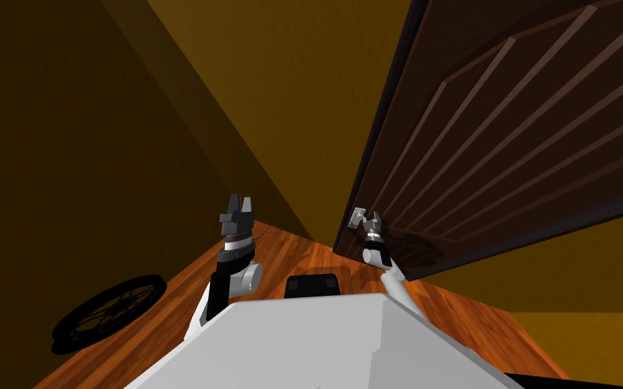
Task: Pull the door open
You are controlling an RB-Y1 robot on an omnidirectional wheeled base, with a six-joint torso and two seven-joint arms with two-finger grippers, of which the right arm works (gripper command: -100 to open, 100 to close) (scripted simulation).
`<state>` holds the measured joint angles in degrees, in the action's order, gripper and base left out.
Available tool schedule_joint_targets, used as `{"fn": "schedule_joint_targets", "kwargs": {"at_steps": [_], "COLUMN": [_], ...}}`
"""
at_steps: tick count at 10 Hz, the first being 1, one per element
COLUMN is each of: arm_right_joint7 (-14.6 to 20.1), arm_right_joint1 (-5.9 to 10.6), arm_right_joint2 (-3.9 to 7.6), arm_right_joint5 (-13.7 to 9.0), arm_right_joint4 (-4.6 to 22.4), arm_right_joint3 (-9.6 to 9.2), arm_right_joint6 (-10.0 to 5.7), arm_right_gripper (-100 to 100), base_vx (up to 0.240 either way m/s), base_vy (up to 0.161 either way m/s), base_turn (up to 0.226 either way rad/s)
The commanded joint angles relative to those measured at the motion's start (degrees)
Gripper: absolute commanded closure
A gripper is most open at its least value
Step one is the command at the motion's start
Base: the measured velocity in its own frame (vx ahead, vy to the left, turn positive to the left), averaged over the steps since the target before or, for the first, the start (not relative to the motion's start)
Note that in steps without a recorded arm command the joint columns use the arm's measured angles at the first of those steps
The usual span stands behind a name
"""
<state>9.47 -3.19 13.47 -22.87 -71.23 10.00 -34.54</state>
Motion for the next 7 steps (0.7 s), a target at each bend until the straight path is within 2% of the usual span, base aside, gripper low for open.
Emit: {"fn": "schedule_joint_targets", "kwargs": {"at_steps": [1,3,4,5,6,7], "arm_right_joint7": [1.01,4.16,4.16,5.74,5.74,7.3], "arm_right_joint1": [0.17,0.2,0.2,0.22,0.22,0.24], "arm_right_joint2": [-0.21,-1.27,-1.27,-1.79,-1.79,-2.32], "arm_right_joint5": [-1.66,-5.61,-6.75,-8.77,-9.3,-11.57], "arm_right_joint4": [0.33,-0.2,-0.2,-0.46,-0.46,-0.72], "arm_right_joint3": [0.08,0.65,0.65,0.93,0.93,1.22], "arm_right_joint6": [-0.07,0.65,0.65,1.01,1.01,1.37], "arm_right_gripper": [-100,-100,-100,-100,-100,-100], "base_vx": [-0.052,-0.083,-0.071,-0.063,-0.055,-0.072], "base_vy": [-0.016,-0.047,-0.042,-0.025,-0.017,-0.025], "base_turn": [0.071,0.163,0.087,0.143,0.069,0.141]}}
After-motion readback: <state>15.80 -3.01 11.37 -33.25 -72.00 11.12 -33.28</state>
